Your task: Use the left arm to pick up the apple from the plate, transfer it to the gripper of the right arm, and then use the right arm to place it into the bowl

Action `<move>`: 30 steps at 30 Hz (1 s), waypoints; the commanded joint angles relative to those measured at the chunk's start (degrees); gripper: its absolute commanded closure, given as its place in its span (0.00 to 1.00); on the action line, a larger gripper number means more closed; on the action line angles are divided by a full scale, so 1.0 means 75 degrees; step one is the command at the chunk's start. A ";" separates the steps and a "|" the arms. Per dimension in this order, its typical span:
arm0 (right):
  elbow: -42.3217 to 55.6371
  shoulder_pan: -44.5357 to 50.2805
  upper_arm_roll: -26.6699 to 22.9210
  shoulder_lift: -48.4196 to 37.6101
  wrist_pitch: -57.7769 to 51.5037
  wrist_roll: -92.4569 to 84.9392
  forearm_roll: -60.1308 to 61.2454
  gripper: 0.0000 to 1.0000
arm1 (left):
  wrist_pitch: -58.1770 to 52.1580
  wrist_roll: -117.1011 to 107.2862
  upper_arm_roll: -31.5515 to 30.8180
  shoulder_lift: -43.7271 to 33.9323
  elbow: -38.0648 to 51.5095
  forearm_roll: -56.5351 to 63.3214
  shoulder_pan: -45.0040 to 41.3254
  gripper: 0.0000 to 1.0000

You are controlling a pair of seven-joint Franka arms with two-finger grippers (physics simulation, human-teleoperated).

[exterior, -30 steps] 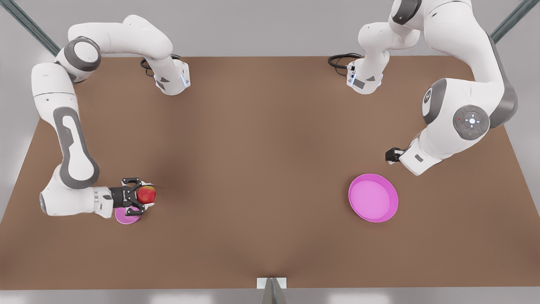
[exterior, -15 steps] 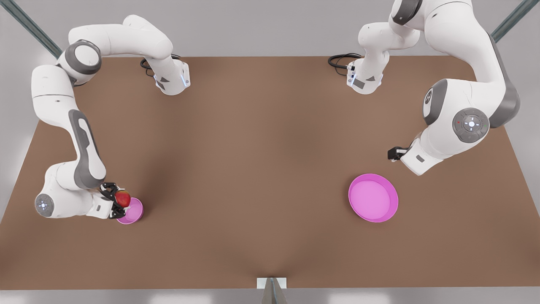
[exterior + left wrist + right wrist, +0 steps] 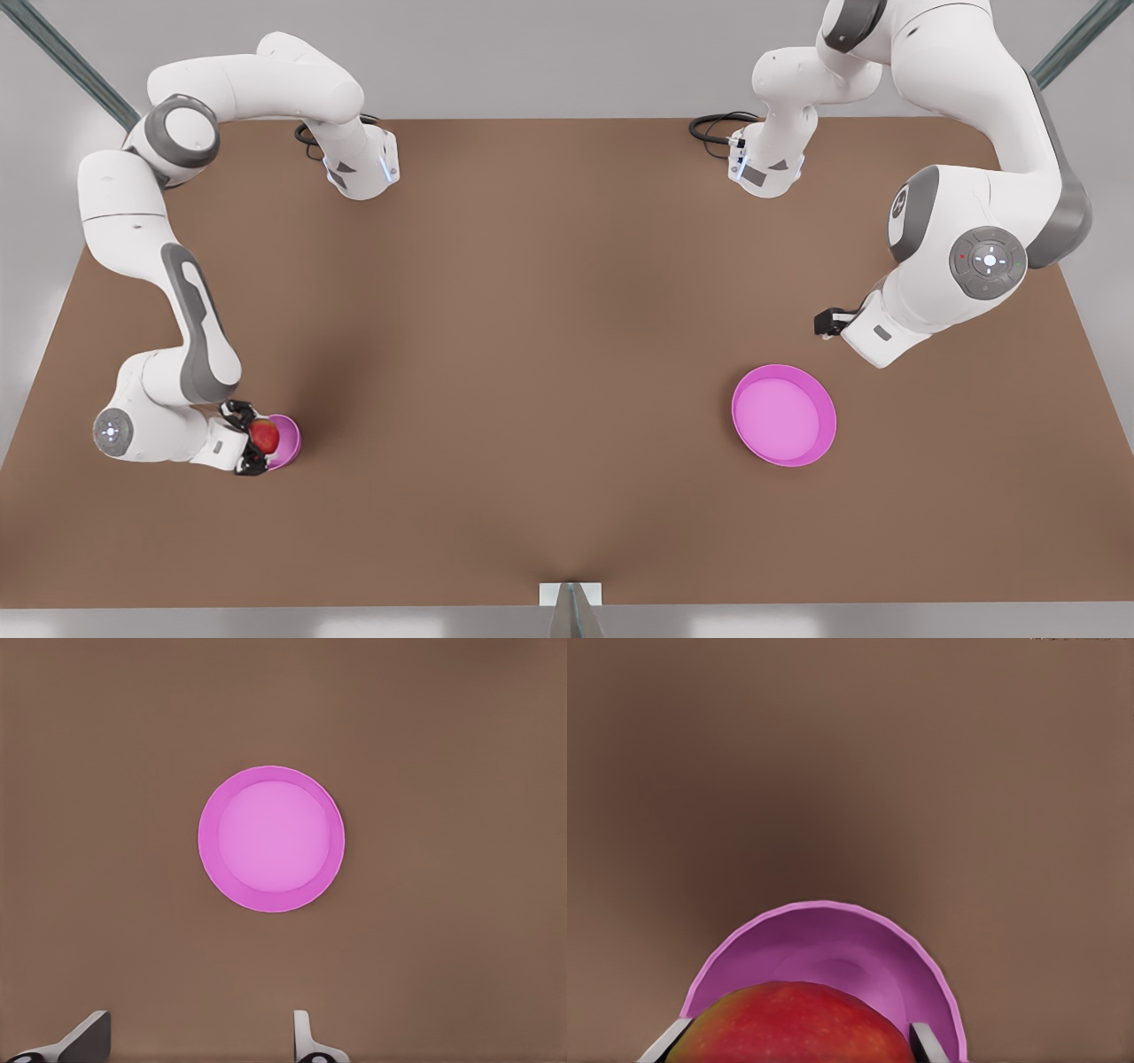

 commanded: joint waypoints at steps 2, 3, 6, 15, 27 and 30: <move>-0.0029 0.0015 -0.0001 0.0010 0.0356 -0.0076 0.0023 0.32 | -0.0006 -0.0055 -0.0003 -0.0010 0.0004 0.0005 0.0000 0.00; -0.0064 0.0015 -0.0012 0.0010 0.0391 -0.0076 0.0023 0.32 | -0.0006 -0.0055 -0.0003 -0.0010 0.0004 0.0005 0.0000 0.00; -0.0064 0.0015 -0.0212 0.0034 0.0508 -0.0076 0.0046 0.32 | -0.0006 -0.0055 -0.0003 -0.0010 0.0004 0.0005 0.0000 0.00; 0.0065 0.0120 -0.0083 -0.0107 0.0286 0.0288 0.0128 0.00 | -0.0006 -0.0055 -0.0003 -0.0010 0.0004 0.0005 0.0000 0.00; 0.0230 0.4737 -0.5450 -0.5051 -0.4320 1.3717 0.3045 0.00 | -0.0064 -0.0043 -0.0027 0.0014 0.0004 -0.0042 -0.0047 0.00; -0.0368 0.4761 -0.5556 -0.5966 -0.4331 1.3729 0.3726 0.00 | -0.0064 -0.0043 -0.0027 0.0014 0.0004 -0.0042 -0.0047 0.00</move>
